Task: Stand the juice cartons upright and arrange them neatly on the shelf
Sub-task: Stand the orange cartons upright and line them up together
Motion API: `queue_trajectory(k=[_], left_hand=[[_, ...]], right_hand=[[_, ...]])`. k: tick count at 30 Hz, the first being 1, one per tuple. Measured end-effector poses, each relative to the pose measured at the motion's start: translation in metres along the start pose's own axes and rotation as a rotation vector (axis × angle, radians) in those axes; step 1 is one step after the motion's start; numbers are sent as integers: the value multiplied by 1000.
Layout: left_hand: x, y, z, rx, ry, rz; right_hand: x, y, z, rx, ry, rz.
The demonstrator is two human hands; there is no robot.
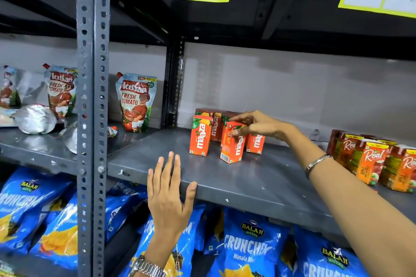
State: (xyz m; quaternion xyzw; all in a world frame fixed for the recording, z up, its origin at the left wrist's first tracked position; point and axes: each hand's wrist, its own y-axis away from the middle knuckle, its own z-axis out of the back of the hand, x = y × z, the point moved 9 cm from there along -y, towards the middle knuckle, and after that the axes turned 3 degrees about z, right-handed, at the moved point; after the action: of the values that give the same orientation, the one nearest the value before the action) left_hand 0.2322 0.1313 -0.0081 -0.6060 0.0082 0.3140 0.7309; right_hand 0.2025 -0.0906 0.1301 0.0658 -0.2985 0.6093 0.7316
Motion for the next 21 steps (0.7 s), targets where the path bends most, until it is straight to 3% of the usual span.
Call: queue_trajectory(k=[4,13,21], left_hand=[[0,0,0,4,-1,1],[-1,0,1,22,7,2],[0,1,1,53,-15,13]], right_hand=[[2,-3,7,-90,120,19],[-3,4,6,-246,105,40],[0,6,3,-243,145,43]])
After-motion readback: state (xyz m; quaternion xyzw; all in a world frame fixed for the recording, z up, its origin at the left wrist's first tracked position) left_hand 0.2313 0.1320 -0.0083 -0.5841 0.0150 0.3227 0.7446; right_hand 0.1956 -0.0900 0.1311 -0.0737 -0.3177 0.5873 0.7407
